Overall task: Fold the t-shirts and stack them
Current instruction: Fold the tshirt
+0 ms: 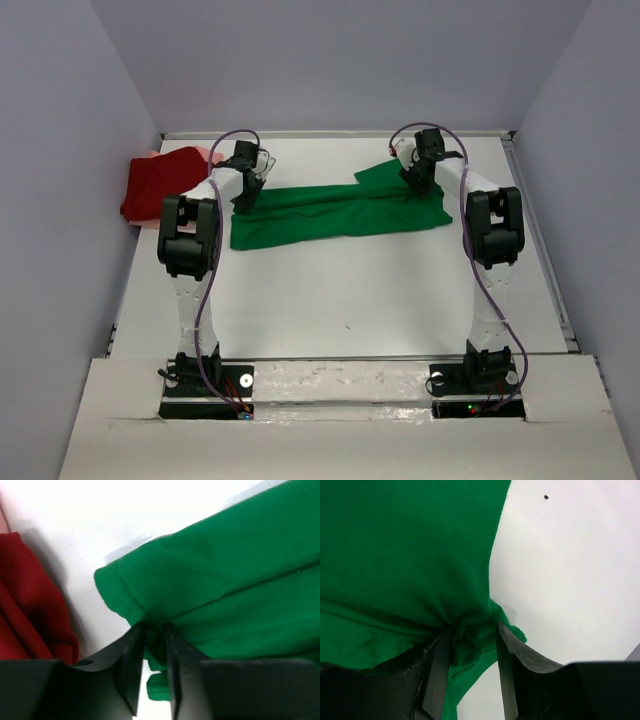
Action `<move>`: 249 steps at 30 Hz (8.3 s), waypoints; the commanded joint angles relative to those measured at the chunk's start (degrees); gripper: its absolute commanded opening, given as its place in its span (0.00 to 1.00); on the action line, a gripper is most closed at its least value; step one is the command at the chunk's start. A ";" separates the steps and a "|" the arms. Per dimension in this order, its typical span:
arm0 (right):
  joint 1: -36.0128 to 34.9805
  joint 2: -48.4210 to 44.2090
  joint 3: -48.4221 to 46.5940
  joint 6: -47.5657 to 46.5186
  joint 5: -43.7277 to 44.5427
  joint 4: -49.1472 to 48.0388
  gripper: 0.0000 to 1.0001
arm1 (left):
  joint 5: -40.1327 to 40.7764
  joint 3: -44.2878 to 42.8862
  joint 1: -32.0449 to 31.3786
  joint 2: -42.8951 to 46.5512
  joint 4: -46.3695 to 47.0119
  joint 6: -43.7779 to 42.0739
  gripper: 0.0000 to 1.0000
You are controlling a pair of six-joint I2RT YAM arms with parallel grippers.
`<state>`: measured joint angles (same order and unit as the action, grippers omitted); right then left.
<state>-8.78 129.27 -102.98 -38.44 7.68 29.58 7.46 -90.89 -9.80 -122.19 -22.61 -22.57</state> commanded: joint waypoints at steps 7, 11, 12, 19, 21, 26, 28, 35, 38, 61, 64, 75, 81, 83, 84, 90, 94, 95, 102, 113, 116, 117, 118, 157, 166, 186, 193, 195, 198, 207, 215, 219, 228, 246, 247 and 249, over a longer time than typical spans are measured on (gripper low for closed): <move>-0.54 -2.18 -3.10 -1.91 5.15 2.58 0.47 | 2.47 1.33 -0.04 5.20 -7.53 -1.16 0.60; -0.54 -4.81 -3.46 -1.56 4.97 2.58 0.47 | 2.91 0.98 -0.04 7.84 -9.29 -1.78 0.85; -0.54 -4.82 -3.63 -1.55 4.89 2.50 0.47 | 2.99 0.72 -0.04 7.85 -9.64 -1.78 0.86; -0.54 -6.67 -6.26 0.11 4.36 3.37 0.49 | 7.02 -2.44 -0.04 11.44 -12.10 -1.96 0.99; -0.54 -6.93 -7.14 0.81 3.75 4.52 0.49 | 7.74 -3.50 -0.04 12.23 -13.60 -2.04 0.99; -0.54 -9.99 -8.55 1.34 3.13 5.22 0.49 | 14.59 -3.77 -0.04 14.96 -14.39 -2.83 0.99; -0.54 -10.79 -9.69 1.96 2.69 5.05 0.49 | 16.34 -2.98 0.05 17.07 -14.04 -3.27 0.99; 0.07 -6.77 -21.46 5.21 -2.23 5.04 0.42 | 10.30 2.91 3.38 26.20 -9.65 -3.63 0.99; 0.07 -0.62 -29.18 7.23 -6.53 6.79 0.32 | 7.66 6.16 5.58 28.85 -9.82 -2.92 0.99; -2.03 15.31 -36.16 10.66 -23.06 7.68 0.39 | 1.16 13.64 11.74 28.51 -7.10 1.73 0.99; -2.56 15.66 -35.28 9.96 -22.98 7.86 0.41 | -0.08 13.37 11.74 27.80 -6.83 1.74 0.99; -4.76 19.08 -37.12 9.08 -22.54 8.30 0.46 | -0.26 15.04 11.74 29.73 -6.92 1.65 0.99; -5.29 20.75 -38.44 8.91 -22.01 8.30 0.47 | -0.43 16.36 11.65 31.57 -6.75 1.47 0.99; -5.29 21.19 -38.61 8.90 -21.66 8.12 0.47 | -0.35 16.45 11.74 31.84 -6.66 1.39 0.99; -5.29 21.37 -38.61 8.82 -21.40 7.86 0.47 | -0.43 16.36 11.74 31.67 -6.66 1.39 0.99; -5.29 21.72 -38.53 7.85 -19.11 7.15 0.47 | -1.31 15.13 11.74 30.96 -7.27 1.47 0.99; -5.29 21.81 -37.73 7.15 -17.53 6.02 0.48 | -1.58 14.52 11.74 30.26 -7.62 1.65 0.99; -5.29 21.99 -37.65 7.06 -17.00 5.75 0.48 | -1.58 14.52 11.74 30.26 -7.71 1.74 0.99; -5.29 23.22 -36.59 7.41 -17.17 4.96 0.48 | -1.58 14.60 11.74 30.52 -8.41 1.47 0.99; -5.29 22.25 -33.34 6.80 -19.02 5.13 0.16 | -2.01 14.16 11.65 30.52 -9.03 1.21 0.99; -5.29 21.73 -31.94 6.88 -19.02 5.31 0.13 | -2.28 14.25 11.74 30.52 -9.29 1.12 0.99; -5.29 21.64 -31.67 7.06 -19.11 5.40 0.12 | -2.28 14.34 11.74 30.52 -9.29 1.12 0.99; -5.29 21.29 -31.41 6.97 -19.46 5.48 0.11 | -2.37 14.34 11.74 30.43 -9.29 1.12 0.99; -5.29 -8.32 -15.43 6.09 -22.88 15.05 0.00 | -7.11 13.90 11.12 34.30 -9.65 1.03 0.99; -5.90 -16.59 -3.12 5.21 -24.29 18.75 0.00 | -7.20 13.99 11.03 35.09 -9.82 0.86 0.99; -6.96 -18.18 8.05 7.23 -29.30 22.18 0.00 | -9.66 15.66 10.59 37.29 -9.47 0.77 0.99; -8.62 -15.99 8.41 7.32 -30.53 25.08 0.00 | -10.19 16.01 10.16 36.67 -9.56 0.95 0.99; -9.32 -15.02 8.32 7.15 -30.19 26.74 0.00 | -10.10 16.45 10.07 36.59 -9.38 0.95 0.99; -9.86 -14.40 9.37 7.23 -29.66 26.93 0.10 | -10.10 16.54 10.15 36.94 -9.03 0.86 0.99; -11.62 -14.75 9.46 7.23 -29.05 29.57 0.48 | -10.28 16.80 10.15 37.38 -9.03 0.68 0.99; -11.62 -19.32 4.90 7.23 -23.95 29.75 0.48 | -10.63 16.19 8.31 38.08 -9.21 0.77 0.99; -11.62 -20.99 4.54 7.76 -20.17 24.39 0.48 | -10.89 16.54 8.31 38.69 -9.03 0.86 0.99; -11.62 -14.15 -0.29 10.13 -20.68 21.04 0.45 | -10.54 18.47 8.31 40.36 -8.50 0.51 0.99; -11.62 -10.00 -0.12 9.26 -19.99 18.76 0.47 | -10.01 19.09 8.22 40.10 -8.59 0.59 0.99; -11.62 -10.18 0.23 9.34 -19.81 18.50 0.47 | -10.10 19.09 8.22 40.19 -8.50 0.68 0.99; -11.62 -10.62 0.85 9.26 -18.68 17.53 0.50 | -10.19 19.00 8.22 40.10 -8.59 0.68 0.99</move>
<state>-20.08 121.21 -102.54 -29.10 -12.95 50.43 -2.74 -71.94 -1.50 -84.73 -31.48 -21.58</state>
